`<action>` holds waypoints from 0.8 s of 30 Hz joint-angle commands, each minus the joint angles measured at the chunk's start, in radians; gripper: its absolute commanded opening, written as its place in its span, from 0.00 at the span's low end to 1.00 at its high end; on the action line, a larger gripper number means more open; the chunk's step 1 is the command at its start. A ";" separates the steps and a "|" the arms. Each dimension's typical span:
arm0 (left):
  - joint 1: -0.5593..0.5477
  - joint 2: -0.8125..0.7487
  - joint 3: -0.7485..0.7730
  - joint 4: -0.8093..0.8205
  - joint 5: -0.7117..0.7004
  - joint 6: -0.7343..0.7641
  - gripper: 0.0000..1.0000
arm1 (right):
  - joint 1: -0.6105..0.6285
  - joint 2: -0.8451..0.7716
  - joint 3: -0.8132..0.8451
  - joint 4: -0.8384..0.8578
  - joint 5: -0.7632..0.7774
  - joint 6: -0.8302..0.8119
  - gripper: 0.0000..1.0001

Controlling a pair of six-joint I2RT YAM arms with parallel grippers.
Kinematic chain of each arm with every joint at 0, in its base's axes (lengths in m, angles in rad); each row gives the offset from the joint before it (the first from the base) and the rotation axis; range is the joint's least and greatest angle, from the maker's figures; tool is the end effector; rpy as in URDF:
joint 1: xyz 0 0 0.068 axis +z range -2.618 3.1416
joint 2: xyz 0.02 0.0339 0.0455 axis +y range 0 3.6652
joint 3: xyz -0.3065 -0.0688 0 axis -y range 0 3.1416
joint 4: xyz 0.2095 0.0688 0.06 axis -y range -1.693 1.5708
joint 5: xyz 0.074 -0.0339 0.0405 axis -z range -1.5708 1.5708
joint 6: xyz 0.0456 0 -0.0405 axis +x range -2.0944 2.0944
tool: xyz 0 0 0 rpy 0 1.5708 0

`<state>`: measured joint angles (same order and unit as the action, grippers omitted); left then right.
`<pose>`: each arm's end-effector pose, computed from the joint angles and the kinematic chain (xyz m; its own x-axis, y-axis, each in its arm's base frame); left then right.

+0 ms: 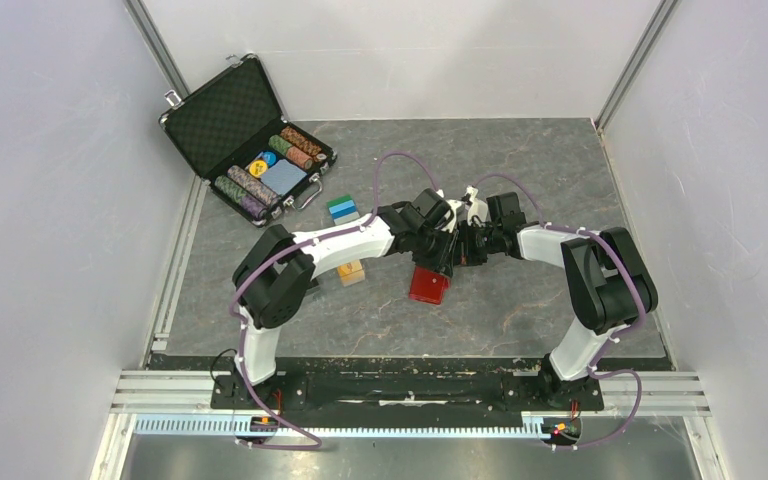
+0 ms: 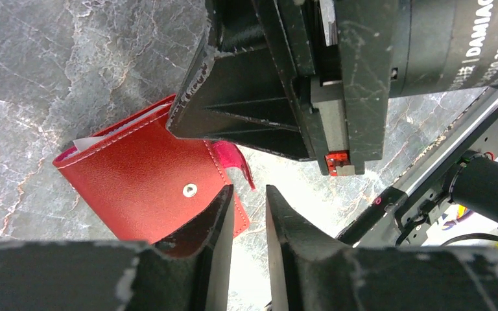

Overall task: Put the credit cards into the card holder
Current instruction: Close the card holder at the center of the board.

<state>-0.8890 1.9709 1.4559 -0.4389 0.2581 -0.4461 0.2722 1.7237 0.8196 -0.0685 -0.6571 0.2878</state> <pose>0.2554 -0.3331 0.2485 -0.8278 0.3579 -0.4321 0.5394 0.7195 -0.4374 0.2867 0.1089 0.1979 -0.9177 -0.0228 -0.3967 -0.2959 0.7056 0.6438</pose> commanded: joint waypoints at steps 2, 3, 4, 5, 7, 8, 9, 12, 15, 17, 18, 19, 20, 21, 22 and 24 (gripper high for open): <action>-0.002 0.036 0.066 -0.010 0.012 -0.008 0.28 | -0.001 0.010 0.003 -0.029 -0.001 -0.021 0.00; -0.002 0.041 0.071 -0.012 0.014 -0.008 0.27 | -0.001 0.011 0.002 -0.030 -0.001 -0.022 0.00; -0.002 0.047 0.074 -0.016 0.015 -0.006 0.27 | -0.001 0.011 0.002 -0.030 -0.001 -0.022 0.00; -0.002 0.053 0.080 -0.019 0.014 -0.005 0.27 | -0.001 0.010 0.003 -0.030 -0.001 -0.021 0.00; -0.002 0.059 0.083 -0.021 0.016 -0.004 0.27 | -0.001 0.010 0.003 -0.030 -0.001 -0.021 0.00; -0.002 0.066 0.088 -0.025 0.018 -0.002 0.25 | 0.000 0.011 0.003 -0.030 -0.001 -0.021 0.00; -0.002 0.068 0.091 -0.029 0.018 0.001 0.23 | -0.001 0.011 0.004 -0.030 -0.001 -0.020 0.00; -0.002 0.072 0.090 -0.036 0.015 0.009 0.14 | -0.001 0.011 0.004 -0.030 0.000 -0.021 0.00; -0.002 0.065 0.084 -0.043 -0.005 0.015 0.03 | -0.001 0.012 0.003 -0.030 0.001 -0.021 0.00; -0.002 0.056 0.080 -0.048 -0.021 0.017 0.02 | -0.001 0.013 0.004 -0.030 0.001 -0.021 0.00; -0.002 0.049 0.077 -0.051 -0.031 0.018 0.02 | -0.001 0.013 0.004 -0.030 0.001 -0.023 0.00; -0.002 0.046 0.076 -0.054 -0.041 0.018 0.02 | -0.001 0.014 0.004 -0.030 0.001 -0.023 0.00; -0.001 0.040 0.072 -0.059 -0.047 0.019 0.02 | -0.001 0.014 0.004 -0.030 0.001 -0.024 0.00; -0.001 0.035 0.069 -0.058 -0.056 0.018 0.02 | -0.001 0.016 0.004 -0.030 -0.001 -0.022 0.00; -0.001 0.029 0.064 -0.059 -0.063 0.017 0.02 | -0.001 0.016 0.004 -0.030 -0.001 -0.022 0.00; 0.001 0.019 0.055 -0.060 -0.079 0.013 0.02 | -0.001 0.014 0.004 -0.030 -0.001 -0.023 0.00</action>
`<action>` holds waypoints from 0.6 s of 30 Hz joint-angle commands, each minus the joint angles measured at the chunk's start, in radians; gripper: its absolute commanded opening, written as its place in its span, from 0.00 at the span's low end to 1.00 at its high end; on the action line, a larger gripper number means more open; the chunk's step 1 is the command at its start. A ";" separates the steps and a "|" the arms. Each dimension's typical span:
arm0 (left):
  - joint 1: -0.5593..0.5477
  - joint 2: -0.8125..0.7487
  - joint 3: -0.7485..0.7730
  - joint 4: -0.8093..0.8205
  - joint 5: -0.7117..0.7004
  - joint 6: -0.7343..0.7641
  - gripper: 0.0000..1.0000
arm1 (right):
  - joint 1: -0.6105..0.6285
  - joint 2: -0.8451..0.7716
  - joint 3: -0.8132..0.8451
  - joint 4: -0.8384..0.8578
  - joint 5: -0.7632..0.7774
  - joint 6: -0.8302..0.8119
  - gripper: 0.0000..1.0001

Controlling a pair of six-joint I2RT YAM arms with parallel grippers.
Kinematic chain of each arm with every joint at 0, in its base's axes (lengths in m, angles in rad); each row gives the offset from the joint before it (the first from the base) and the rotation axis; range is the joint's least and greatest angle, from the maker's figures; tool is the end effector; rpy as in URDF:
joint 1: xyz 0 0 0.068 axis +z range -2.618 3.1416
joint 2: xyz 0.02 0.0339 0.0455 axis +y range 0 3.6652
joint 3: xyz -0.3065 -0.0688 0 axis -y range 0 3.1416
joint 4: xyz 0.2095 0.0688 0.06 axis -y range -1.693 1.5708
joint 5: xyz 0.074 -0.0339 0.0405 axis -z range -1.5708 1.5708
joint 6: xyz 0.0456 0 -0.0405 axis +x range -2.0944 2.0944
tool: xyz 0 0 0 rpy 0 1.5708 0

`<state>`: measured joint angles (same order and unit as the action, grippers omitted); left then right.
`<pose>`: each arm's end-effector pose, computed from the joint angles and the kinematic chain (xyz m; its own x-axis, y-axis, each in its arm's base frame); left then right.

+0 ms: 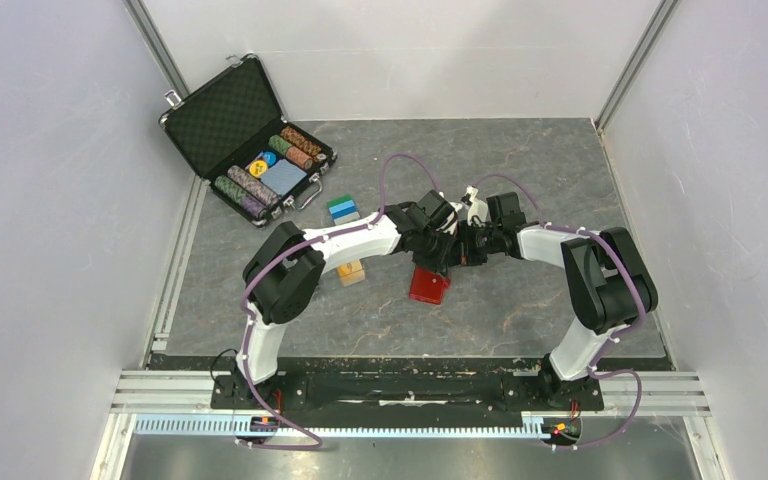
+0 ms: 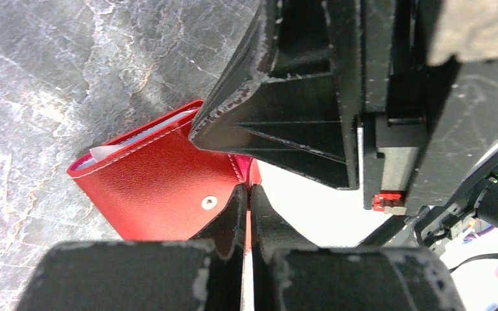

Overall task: Put the credit cards into the card holder
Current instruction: Close the card holder at the center of the board.

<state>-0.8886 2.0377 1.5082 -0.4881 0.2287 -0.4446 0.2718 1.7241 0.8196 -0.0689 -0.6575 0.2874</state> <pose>0.2639 -0.3413 0.2324 -0.8418 0.3719 -0.3914 0.5196 0.7550 -0.4001 0.2867 0.1088 0.1978 -0.9179 -0.0229 -0.3962 -0.2956 0.7056 0.6440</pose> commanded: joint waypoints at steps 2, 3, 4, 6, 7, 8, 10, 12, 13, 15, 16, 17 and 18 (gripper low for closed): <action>0.004 -0.055 -0.006 -0.010 -0.055 0.008 0.02 | -0.001 0.012 0.004 -0.029 0.001 -0.023 0.00; 0.007 -0.058 -0.009 -0.011 -0.054 0.005 0.02 | 0.000 0.012 0.004 -0.030 0.000 -0.023 0.00; 0.008 -0.059 -0.013 -0.011 -0.051 0.003 0.02 | 0.000 0.013 0.003 -0.029 0.000 -0.025 0.00; 0.010 -0.063 -0.025 -0.003 -0.047 -0.004 0.02 | 0.000 0.014 0.003 -0.029 -0.002 -0.024 0.00; 0.011 -0.066 -0.034 0.001 -0.047 -0.006 0.02 | 0.000 0.014 0.002 -0.029 -0.004 -0.025 0.00; 0.013 -0.069 -0.039 0.004 -0.048 -0.007 0.02 | 0.000 0.012 0.004 -0.028 -0.004 -0.024 0.00; 0.018 -0.072 -0.049 0.004 -0.054 -0.009 0.02 | 0.000 0.011 0.004 -0.029 -0.002 -0.024 0.00; 0.024 -0.075 -0.057 0.005 -0.055 -0.013 0.02 | 0.000 0.011 0.005 -0.029 -0.004 -0.024 0.00; 0.027 -0.075 -0.059 0.006 -0.055 -0.015 0.02 | 0.000 0.009 0.004 -0.030 -0.004 -0.024 0.00; 0.030 -0.079 -0.067 0.006 -0.056 -0.016 0.02 | 0.000 0.010 0.003 -0.029 -0.004 -0.024 0.00; 0.032 -0.080 -0.068 0.008 -0.061 -0.018 0.02 | 0.000 0.010 0.003 -0.029 -0.004 -0.026 0.00; 0.033 -0.083 -0.070 0.009 -0.064 -0.019 0.02 | -0.001 0.009 0.003 -0.029 -0.004 -0.025 0.00; 0.034 -0.086 -0.073 0.011 -0.065 -0.020 0.02 | 0.000 0.010 0.003 -0.030 -0.004 -0.026 0.00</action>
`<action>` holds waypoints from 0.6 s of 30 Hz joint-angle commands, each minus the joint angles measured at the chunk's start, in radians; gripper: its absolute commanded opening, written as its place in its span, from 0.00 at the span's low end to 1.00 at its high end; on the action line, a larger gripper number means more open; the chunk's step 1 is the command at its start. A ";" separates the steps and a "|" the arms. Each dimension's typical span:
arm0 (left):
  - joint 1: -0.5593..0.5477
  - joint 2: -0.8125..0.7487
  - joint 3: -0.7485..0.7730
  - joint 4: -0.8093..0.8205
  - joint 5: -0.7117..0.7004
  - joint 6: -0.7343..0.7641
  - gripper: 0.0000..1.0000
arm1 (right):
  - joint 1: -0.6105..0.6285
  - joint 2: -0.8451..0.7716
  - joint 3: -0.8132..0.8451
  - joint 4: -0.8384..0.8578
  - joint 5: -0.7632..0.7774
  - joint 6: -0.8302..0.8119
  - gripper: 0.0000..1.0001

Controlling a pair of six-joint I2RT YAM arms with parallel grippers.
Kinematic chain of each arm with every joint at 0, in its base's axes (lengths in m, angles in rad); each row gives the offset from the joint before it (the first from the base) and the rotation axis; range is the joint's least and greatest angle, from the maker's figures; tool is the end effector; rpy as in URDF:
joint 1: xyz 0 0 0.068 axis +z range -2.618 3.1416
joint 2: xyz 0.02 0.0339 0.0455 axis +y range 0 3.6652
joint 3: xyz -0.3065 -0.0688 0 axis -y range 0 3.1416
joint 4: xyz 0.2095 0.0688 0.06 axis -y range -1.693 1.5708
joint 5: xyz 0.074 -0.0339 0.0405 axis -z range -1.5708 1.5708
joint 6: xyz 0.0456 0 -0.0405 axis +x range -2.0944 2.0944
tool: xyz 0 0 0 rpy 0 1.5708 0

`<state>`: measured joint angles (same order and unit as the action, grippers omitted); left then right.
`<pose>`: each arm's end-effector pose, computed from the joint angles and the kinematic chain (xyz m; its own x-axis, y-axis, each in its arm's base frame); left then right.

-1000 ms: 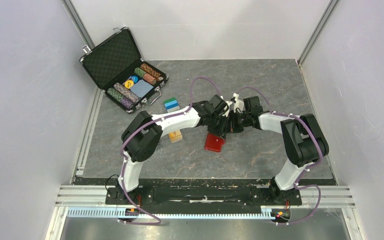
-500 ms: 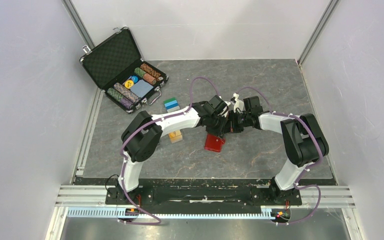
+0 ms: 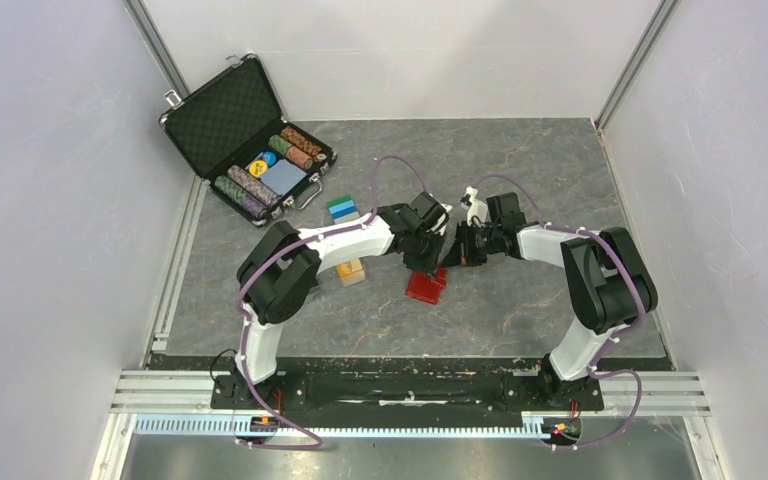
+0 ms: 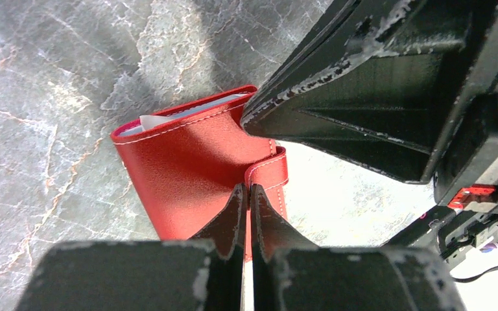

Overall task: Put the credit cards into the card holder
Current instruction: Close the card holder at the center of the board.

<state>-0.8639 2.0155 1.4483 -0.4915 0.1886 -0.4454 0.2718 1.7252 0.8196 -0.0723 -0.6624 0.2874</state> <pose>0.2656 -0.3241 0.2247 -0.8584 0.3534 -0.3718 0.4840 0.7982 -0.3586 0.2864 0.1089 0.1974 -0.9200 -0.0244 -0.3913 -0.2940 0.7031 0.6475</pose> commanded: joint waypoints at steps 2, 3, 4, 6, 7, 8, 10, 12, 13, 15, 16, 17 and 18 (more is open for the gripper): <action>0.014 -0.064 -0.016 0.015 -0.029 -0.020 0.02 | 0.000 0.007 0.003 -0.026 0.001 -0.026 0.00; 0.014 -0.064 -0.015 0.015 -0.030 -0.021 0.02 | 0.000 0.007 0.003 -0.026 0.001 -0.027 0.00; 0.017 -0.063 -0.016 0.015 -0.031 -0.020 0.02 | 0.000 0.005 0.003 -0.026 0.001 -0.028 0.00; 0.017 -0.059 -0.017 0.014 -0.027 -0.020 0.02 | 0.000 0.004 0.002 -0.026 0.001 -0.028 0.00; 0.017 -0.057 -0.017 0.014 -0.023 -0.021 0.02 | 0.000 0.004 0.001 -0.026 0.001 -0.029 0.00; 0.017 -0.054 -0.018 0.013 -0.021 -0.020 0.02 | 0.000 0.004 0.001 -0.026 0.001 -0.029 0.00; 0.017 -0.056 -0.024 0.010 -0.023 -0.018 0.02 | 0.000 0.002 0.003 -0.026 0.000 -0.029 0.00; 0.017 -0.060 -0.033 0.010 -0.036 -0.013 0.02 | 0.000 -0.003 0.007 -0.028 0.002 -0.034 0.00; 0.017 -0.063 -0.039 0.010 -0.045 -0.010 0.02 | 0.000 -0.004 0.009 -0.030 0.003 -0.035 0.00; 0.017 -0.066 -0.046 0.009 -0.064 -0.007 0.02 | 0.000 -0.009 0.015 -0.035 0.003 -0.045 0.00; 0.017 -0.067 -0.048 0.007 -0.073 -0.007 0.02 | -0.001 -0.013 0.019 -0.039 0.003 -0.050 0.00; 0.017 -0.065 -0.048 0.007 -0.079 -0.005 0.02 | 0.000 -0.016 0.023 -0.044 0.003 -0.056 0.00; 0.017 -0.063 -0.045 0.000 -0.087 -0.003 0.02 | 0.000 -0.016 0.027 -0.049 0.004 -0.059 0.00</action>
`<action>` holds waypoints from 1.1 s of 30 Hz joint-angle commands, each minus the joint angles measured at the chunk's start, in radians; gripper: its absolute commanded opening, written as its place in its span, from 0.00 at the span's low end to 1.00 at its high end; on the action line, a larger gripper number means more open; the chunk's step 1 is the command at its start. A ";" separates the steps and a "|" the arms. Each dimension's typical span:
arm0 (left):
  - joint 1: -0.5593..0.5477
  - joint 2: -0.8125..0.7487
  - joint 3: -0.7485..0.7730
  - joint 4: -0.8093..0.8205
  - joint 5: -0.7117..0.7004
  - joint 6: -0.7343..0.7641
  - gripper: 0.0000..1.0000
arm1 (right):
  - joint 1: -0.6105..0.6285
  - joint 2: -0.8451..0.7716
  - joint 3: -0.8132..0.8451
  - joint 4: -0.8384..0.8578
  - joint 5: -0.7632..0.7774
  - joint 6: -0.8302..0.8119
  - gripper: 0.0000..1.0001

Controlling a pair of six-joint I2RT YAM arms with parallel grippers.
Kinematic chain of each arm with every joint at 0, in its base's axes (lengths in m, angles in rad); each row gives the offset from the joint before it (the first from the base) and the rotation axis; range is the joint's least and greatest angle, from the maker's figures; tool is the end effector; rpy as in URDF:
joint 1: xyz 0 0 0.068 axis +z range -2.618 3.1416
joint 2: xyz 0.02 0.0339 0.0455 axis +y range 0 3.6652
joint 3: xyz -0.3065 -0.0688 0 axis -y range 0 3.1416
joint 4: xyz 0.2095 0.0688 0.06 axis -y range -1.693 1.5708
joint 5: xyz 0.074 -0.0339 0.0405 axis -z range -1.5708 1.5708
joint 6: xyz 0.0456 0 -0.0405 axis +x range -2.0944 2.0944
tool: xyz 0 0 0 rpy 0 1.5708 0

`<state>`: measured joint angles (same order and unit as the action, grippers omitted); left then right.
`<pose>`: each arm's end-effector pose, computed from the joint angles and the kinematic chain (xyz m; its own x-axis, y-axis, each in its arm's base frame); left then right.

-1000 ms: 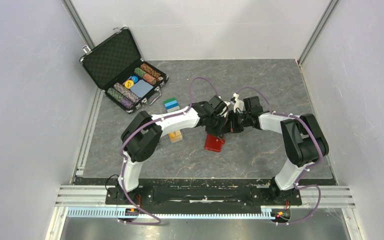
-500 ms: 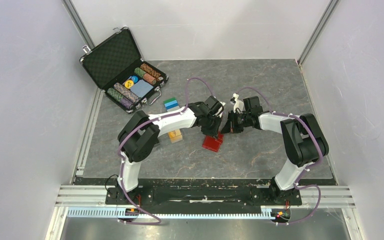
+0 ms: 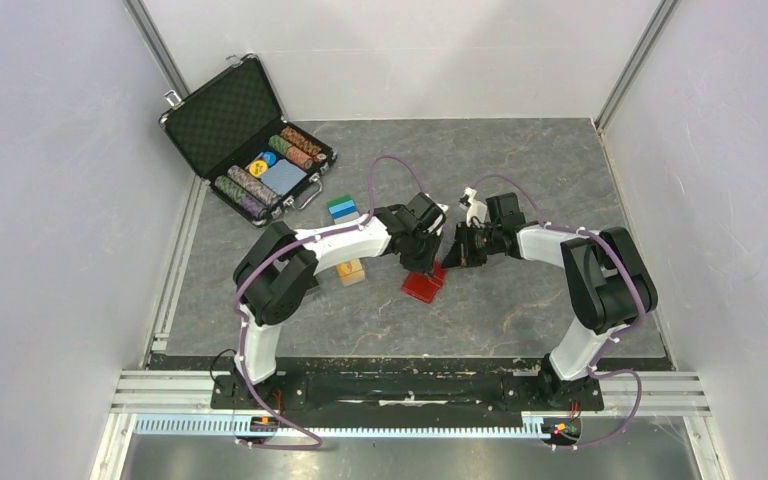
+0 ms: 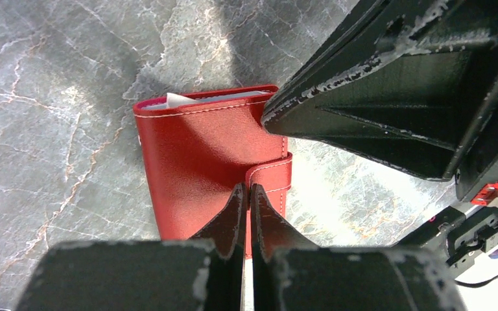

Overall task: Put the credit cards into the card holder
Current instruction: Close the card holder at the center of the board.

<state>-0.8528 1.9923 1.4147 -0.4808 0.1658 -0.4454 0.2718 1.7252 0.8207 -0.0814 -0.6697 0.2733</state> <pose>0.2654 -0.3152 0.2254 -0.8604 0.3391 -0.3805 0.4713 0.8133 -0.3410 0.2856 0.1090 0.1972 -0.9193 -0.0365 -0.3919 -0.3038 0.6990 0.6474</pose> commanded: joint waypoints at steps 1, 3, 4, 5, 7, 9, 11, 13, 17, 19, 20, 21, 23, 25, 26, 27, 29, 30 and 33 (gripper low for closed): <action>0.006 -0.038 -0.009 -0.017 -0.075 0.000 0.02 | 0.001 -0.017 0.027 -0.042 0.012 -0.047 0.00; 0.006 -0.036 -0.005 -0.026 -0.092 0.009 0.06 | 0.000 -0.014 0.029 -0.049 0.009 -0.051 0.00; 0.006 -0.037 -0.004 -0.030 -0.103 0.011 0.12 | 0.001 -0.013 0.030 -0.052 0.009 -0.053 0.00; 0.006 -0.039 -0.004 -0.035 -0.112 0.013 0.19 | 0.001 -0.012 0.028 -0.052 0.009 -0.055 0.00; 0.006 -0.042 -0.006 -0.036 -0.125 0.018 0.24 | 0.003 -0.012 0.028 -0.054 0.008 -0.055 0.00; 0.006 -0.044 -0.008 -0.039 -0.135 0.019 0.25 | 0.003 -0.012 0.029 -0.058 0.009 -0.061 0.00; 0.006 -0.048 -0.008 -0.041 -0.145 0.020 0.25 | 0.004 -0.009 0.032 -0.066 0.007 -0.066 0.00; 0.006 -0.050 -0.009 -0.041 -0.153 0.020 0.21 | 0.005 -0.007 0.033 -0.070 0.007 -0.071 0.00; 0.006 -0.050 -0.008 -0.042 -0.157 0.022 0.10 | 0.006 -0.006 0.036 -0.075 0.005 -0.074 0.00; 0.006 -0.051 -0.007 -0.044 -0.160 0.022 0.09 | 0.007 -0.004 0.038 -0.078 0.005 -0.075 0.00; 0.006 -0.050 -0.008 -0.044 -0.163 0.022 0.10 | 0.008 -0.003 0.039 -0.079 0.004 -0.075 0.00; 0.006 -0.051 -0.010 -0.044 -0.162 0.022 0.11 | 0.007 -0.001 0.041 -0.080 0.004 -0.077 0.00; 0.006 -0.050 -0.012 -0.044 -0.162 0.020 0.12 | 0.009 -0.003 0.043 -0.082 0.004 -0.077 0.00; 0.006 -0.046 -0.013 -0.043 -0.157 0.020 0.11 | 0.010 -0.002 0.044 -0.084 0.004 -0.078 0.00; 0.006 -0.044 -0.011 -0.040 -0.151 0.020 0.08 | 0.010 -0.003 0.044 -0.084 0.004 -0.080 0.00; 0.006 -0.042 -0.014 -0.037 -0.146 0.021 0.06 | 0.010 -0.005 0.046 -0.085 0.004 -0.081 0.00; 0.006 -0.038 -0.013 -0.035 -0.132 0.020 0.02 | 0.011 -0.011 0.047 -0.087 0.005 -0.083 0.00; 0.006 -0.039 -0.012 -0.034 -0.132 0.021 0.02 | 0.010 -0.018 0.046 -0.087 0.010 -0.083 0.00; 0.006 -0.042 -0.012 -0.033 -0.135 0.020 0.02 | 0.010 -0.047 0.046 -0.084 0.013 -0.074 0.00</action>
<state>-0.8520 1.9839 1.4120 -0.5156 0.0353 -0.4442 0.2775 1.7241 0.8413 -0.1471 -0.6796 0.2157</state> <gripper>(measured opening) 0.029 0.003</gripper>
